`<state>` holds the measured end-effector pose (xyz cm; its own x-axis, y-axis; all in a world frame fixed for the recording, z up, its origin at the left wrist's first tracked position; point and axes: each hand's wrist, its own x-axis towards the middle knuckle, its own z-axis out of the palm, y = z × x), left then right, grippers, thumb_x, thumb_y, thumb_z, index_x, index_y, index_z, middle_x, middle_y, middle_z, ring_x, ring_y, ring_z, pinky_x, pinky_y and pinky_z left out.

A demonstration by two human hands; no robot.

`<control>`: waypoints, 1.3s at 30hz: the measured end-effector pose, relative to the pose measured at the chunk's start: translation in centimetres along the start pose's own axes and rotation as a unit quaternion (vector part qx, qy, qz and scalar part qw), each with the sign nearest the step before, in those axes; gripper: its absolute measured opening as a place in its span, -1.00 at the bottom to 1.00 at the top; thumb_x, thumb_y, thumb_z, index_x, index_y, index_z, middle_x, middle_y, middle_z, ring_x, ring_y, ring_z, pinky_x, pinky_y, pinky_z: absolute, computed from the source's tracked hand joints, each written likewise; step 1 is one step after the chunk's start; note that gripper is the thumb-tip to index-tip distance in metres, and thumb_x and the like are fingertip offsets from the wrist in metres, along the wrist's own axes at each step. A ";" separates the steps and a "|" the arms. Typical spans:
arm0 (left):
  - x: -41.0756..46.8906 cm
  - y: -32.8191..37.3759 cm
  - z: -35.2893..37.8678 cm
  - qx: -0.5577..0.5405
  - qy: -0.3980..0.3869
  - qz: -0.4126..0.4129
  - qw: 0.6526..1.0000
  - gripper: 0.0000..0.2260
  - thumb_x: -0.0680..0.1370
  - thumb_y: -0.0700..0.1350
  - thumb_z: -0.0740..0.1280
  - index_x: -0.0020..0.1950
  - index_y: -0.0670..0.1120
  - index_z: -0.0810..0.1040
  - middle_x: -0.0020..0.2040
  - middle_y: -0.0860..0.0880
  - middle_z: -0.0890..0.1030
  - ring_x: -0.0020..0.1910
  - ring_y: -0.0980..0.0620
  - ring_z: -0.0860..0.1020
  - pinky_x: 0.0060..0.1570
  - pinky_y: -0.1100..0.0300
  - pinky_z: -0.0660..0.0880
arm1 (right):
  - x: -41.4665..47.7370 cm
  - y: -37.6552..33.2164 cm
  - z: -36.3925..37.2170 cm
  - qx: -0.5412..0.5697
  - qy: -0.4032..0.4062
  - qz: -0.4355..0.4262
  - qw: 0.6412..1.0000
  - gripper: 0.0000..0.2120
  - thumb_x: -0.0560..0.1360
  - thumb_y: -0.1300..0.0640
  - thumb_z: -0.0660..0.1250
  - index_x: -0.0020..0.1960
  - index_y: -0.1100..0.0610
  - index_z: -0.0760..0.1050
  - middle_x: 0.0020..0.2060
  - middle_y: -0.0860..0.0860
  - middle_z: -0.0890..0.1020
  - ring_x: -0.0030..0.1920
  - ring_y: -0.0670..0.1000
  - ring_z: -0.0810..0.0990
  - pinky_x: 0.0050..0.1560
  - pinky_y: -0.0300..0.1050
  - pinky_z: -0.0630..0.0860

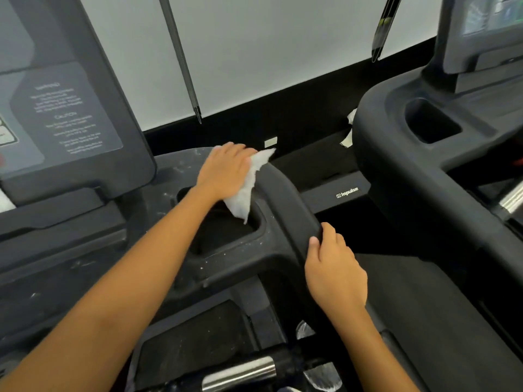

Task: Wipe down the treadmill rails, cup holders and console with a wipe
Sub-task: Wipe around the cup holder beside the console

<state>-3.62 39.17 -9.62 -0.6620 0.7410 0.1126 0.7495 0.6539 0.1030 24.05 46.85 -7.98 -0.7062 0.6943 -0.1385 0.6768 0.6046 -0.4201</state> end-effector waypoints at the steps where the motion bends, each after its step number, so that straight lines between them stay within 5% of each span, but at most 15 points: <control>1: 0.2 -1.4 -0.3 -0.009 0.007 -0.034 0.999 -0.65 0.57 -0.03 0.04 0.30 -0.01 0.44 0.16 -0.07 0.56 0.10 -0.09 0.49 0.09 -0.02 0.42 | 0.0 0.0 0.0 -0.001 0.002 0.001 1.000 -0.57 0.64 -0.05 -0.03 0.48 0.03 0.17 0.31 -0.01 0.43 0.21 0.09 0.48 -0.06 -0.02 0.32; 6: 0.2 0.1 0.5 0.014 0.031 -0.142 0.989 -0.64 0.59 -0.02 0.02 0.30 -0.06 0.44 0.27 -0.08 0.49 0.29 -0.15 0.38 0.35 -0.10 0.23 | 0.0 -0.7 0.1 -0.018 -0.002 0.010 1.000 -0.54 0.64 -0.06 -0.05 0.50 0.07 0.14 0.32 0.02 0.43 0.23 0.11 0.48 0.06 0.04 0.44; 10: -0.7 8.0 1.4 -0.010 0.022 0.006 1.000 -0.65 0.65 -0.01 0.01 0.31 -0.05 0.47 0.36 -0.04 0.46 0.45 -0.13 0.25 0.42 -0.09 0.15 | 2.2 -2.2 0.1 -0.023 -0.022 -0.001 0.999 -0.56 0.65 -0.05 -0.02 0.46 0.13 0.16 0.30 0.10 0.43 0.22 0.18 0.47 0.03 0.06 0.42; 15: -0.8 5.9 1.4 -0.006 0.028 0.096 0.995 -0.54 0.61 0.06 -0.12 0.30 0.02 0.48 0.31 -0.02 0.48 0.37 -0.04 0.34 0.35 0.03 0.21 | 5.4 -5.2 1.3 -0.049 0.003 -0.056 0.997 -0.48 0.64 -0.05 0.03 0.50 0.20 0.10 0.32 0.16 0.38 0.25 0.23 0.44 0.06 0.11 0.44; 20: 0.4 0.0 0.6 0.005 0.039 -0.060 0.997 -0.58 0.58 0.01 -0.07 0.28 0.00 0.47 0.16 -0.06 0.56 0.16 -0.07 0.45 0.16 -0.02 0.35 | 7.5 -7.0 2.4 -0.075 0.029 -0.081 0.994 -0.44 0.64 -0.06 0.03 0.52 0.22 0.08 0.34 0.18 0.38 0.24 0.24 0.45 0.05 0.13 0.45; 23: 0.6 -0.8 0.5 -0.007 0.043 -0.144 0.989 -0.62 0.63 -0.01 -0.04 0.29 -0.02 0.47 0.26 -0.08 0.51 0.34 -0.15 0.36 0.38 -0.13 0.19 | 7.6 -6.9 2.7 -0.091 0.039 -0.085 0.991 -0.43 0.64 -0.09 -0.01 0.53 0.22 0.07 0.34 0.18 0.39 0.24 0.22 0.46 0.05 0.13 0.48; 28: -1.5 4.6 0.5 -0.009 0.002 -0.009 1.000 -0.59 0.65 0.03 0.01 0.50 0.02 0.23 0.53 -0.08 0.21 0.54 -0.14 0.05 0.48 -0.12 -0.01 | 8.5 -7.7 3.0 -0.084 0.041 -0.082 0.992 -0.48 0.64 -0.08 0.01 0.49 0.21 0.14 0.30 0.18 0.42 0.20 0.22 0.49 0.01 0.12 0.47; 31: -1.6 1.8 0.4 -0.012 0.005 -0.010 1.000 -0.60 0.67 0.03 -0.05 0.52 0.07 0.20 0.52 -0.06 0.23 0.53 -0.09 0.09 0.49 -0.06 0.02 | 9.5 -8.8 3.1 -0.077 0.034 -0.087 0.993 -0.50 0.64 -0.03 0.03 0.49 0.20 0.14 0.32 0.18 0.40 0.23 0.23 0.45 0.06 0.12 0.43; 39: -2.6 -5.6 -1.1 -0.028 0.000 -0.250 0.968 -0.59 0.65 0.02 -0.06 0.48 0.03 0.26 0.45 -0.13 0.31 0.47 -0.15 0.18 0.43 -0.07 0.09 | 10.0 -10.0 3.6 -0.102 0.042 -0.104 0.989 -0.44 0.64 -0.07 0.02 0.55 0.15 0.02 0.50 0.22 0.14 0.35 0.27 0.34 0.22 0.21 0.35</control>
<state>-6.07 33.43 -9.44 -0.9421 0.3334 0.0349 0.3335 0.9217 0.1980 9.50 46.37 -8.41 -0.8201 0.5721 0.0104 0.5531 0.7973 -0.2417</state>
